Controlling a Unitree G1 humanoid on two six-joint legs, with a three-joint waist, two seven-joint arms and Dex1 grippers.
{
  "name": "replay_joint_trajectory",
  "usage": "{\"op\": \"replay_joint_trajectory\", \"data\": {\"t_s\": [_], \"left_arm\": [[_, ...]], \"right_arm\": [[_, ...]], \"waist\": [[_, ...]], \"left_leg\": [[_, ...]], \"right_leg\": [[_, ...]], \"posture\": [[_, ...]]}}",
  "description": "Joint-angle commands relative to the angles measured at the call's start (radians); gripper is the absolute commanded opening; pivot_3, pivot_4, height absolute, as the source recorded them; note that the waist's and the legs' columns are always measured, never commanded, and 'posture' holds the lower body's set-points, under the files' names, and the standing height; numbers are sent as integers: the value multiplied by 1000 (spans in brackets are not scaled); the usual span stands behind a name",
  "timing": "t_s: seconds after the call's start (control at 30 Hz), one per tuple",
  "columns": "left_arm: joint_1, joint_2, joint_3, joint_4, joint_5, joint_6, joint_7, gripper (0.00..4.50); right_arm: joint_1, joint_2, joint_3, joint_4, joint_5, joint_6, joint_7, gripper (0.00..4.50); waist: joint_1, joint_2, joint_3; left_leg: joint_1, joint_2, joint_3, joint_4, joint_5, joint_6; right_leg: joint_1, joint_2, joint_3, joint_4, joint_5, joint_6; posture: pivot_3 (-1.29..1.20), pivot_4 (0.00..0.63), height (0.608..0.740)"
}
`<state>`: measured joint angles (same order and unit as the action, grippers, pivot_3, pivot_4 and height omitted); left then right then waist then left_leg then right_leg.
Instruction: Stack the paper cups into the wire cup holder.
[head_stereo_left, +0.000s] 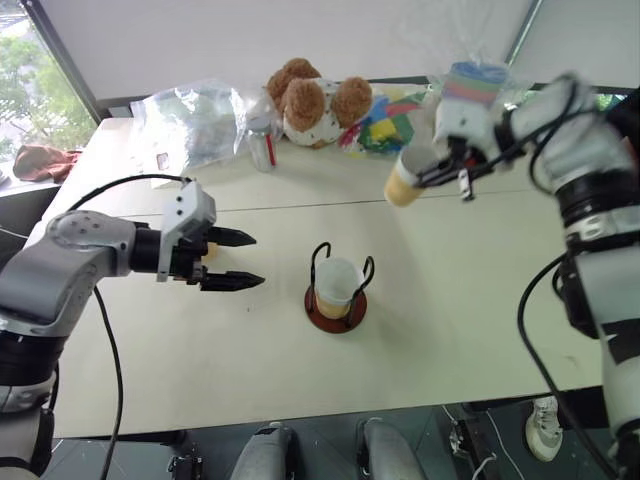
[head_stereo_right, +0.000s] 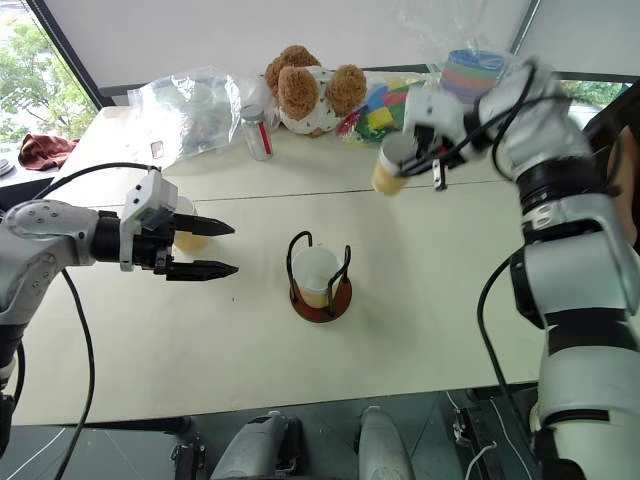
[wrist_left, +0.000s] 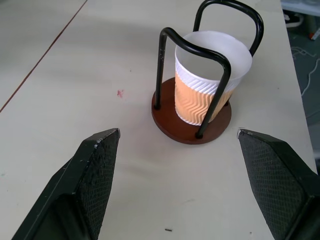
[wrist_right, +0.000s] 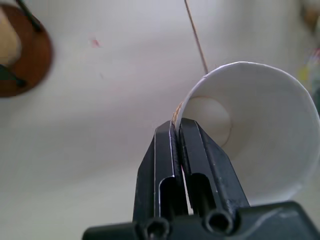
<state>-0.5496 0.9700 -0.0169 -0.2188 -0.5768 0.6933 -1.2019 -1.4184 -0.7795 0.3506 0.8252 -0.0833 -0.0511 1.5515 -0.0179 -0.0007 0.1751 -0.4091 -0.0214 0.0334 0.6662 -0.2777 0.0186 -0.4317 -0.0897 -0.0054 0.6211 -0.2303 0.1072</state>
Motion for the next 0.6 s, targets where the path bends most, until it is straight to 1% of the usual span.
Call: {"op": "replay_joint_trajectory", "data": {"t_s": [0.03, 0.1, 0.13, 0.27, 0.4, 0.6], "left_arm": [[-3, 33, 23, -22, 1, -6, -27, 3898], [-10, 31, 22, -20, 2, -8, -27, 3898], [-15, 29, 21, -18, 3, -8, -26, 3898], [-27, 9, 6, -17, 9, -9, -14, 3898], [-34, 2, 5, -13, 12, -7, -6, 3898], [-35, -5, 5, -15, 11, -3, -2, 3898]], "right_arm": [[16, -142, 88, -428, 335, 251, 63, 70], [53, -195, 106, -600, 456, 363, 63, 70], [67, -205, 101, -653, 488, 401, 63, 70], [164, -204, 75, -833, 553, 522, 63, 70], [226, -174, 57, -901, 534, 555, 63, 70], [239, -140, 60, -907, 486, 538, 63, 70]], "waist": [[6, 0, 0], [7, -1, -1], [6, -1, -1], [5, -1, -1], [8, -1, 0], [7, -1, 0]], "left_leg": [[0, 0, -1, 0, -1, 1], [0, 0, -2, 0, -2, 3], [0, 0, -2, 0, -3, 5], [0, -1, 0, 4, -4, 6], [0, -1, -1, 7, -4, 6], [-1, -1, -1, 13, -5, 9]], "right_leg": [[0, 0, 0, 1, 0, 0], [0, 0, -1, 0, 0, 0], [1, 0, -1, -1, 0, 0], [2, -2, -1, -3, 0, 0], [2, -2, -1, 2, 0, 0], [2, -2, -1, 7, 0, 0]], "posture": [[0, 150, 740], [0, 150, 740], [0, 150, 740], [0, 150, 740], [0, 150, 740], [0, 150, 740]]}}
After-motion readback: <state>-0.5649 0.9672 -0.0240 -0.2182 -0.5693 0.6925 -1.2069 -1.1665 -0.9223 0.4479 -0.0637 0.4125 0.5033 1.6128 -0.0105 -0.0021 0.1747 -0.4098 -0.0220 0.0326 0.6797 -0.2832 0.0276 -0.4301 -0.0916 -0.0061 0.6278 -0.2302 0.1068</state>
